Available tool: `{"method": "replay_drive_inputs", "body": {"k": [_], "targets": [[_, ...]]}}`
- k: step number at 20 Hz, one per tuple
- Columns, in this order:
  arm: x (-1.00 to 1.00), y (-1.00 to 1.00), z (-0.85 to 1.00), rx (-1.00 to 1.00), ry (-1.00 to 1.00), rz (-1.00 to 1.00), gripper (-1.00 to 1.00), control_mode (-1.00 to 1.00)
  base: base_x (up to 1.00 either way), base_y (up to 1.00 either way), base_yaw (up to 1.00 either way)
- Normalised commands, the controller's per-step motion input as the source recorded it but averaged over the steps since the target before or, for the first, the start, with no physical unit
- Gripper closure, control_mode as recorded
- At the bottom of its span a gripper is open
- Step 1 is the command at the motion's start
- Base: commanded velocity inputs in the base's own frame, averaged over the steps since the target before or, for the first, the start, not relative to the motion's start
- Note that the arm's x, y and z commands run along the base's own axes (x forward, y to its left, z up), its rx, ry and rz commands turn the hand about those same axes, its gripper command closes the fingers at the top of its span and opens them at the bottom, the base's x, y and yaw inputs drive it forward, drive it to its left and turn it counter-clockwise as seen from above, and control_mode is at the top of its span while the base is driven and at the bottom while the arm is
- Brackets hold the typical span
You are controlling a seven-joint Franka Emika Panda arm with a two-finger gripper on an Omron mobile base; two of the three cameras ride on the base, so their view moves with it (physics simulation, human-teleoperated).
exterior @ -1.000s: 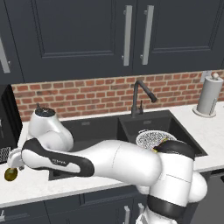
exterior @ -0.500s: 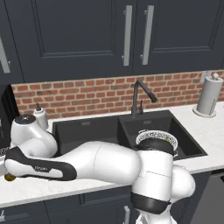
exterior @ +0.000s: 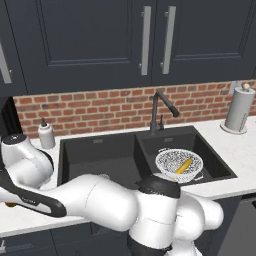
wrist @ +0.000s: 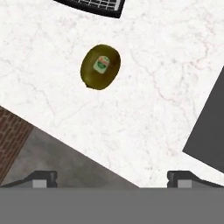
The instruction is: Put the colander in the sink, put the banana, kiwi in the colander, and turn on the sink faucet and pour water over the colander.
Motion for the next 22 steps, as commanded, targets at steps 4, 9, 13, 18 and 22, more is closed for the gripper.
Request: {"method": "replay_drive_inputs", "body": {"k": [4,9,13,18,22], "targets": [[0.18,0.00,-0.21,-0.01,0.01,-0.04,-1.00,-1.00,0.00,0.00,0.00],[0.16,0.06,-0.25,0.00,0.03,-0.03,-1.00,-1.00,0.00,0.00,0.00],[0.04,0.18,-0.30,0.00,0.02,-0.01,-1.00,-1.00,0.00,0.00,0.00],[0.03,0.28,-0.29,0.00,0.00,0.00,-1.00,-1.00,0.00,0.00,0.00],[0.18,0.23,-0.13,0.00,0.00,0.00,-1.00,-1.00,0.00,0.00,0.00]]}}
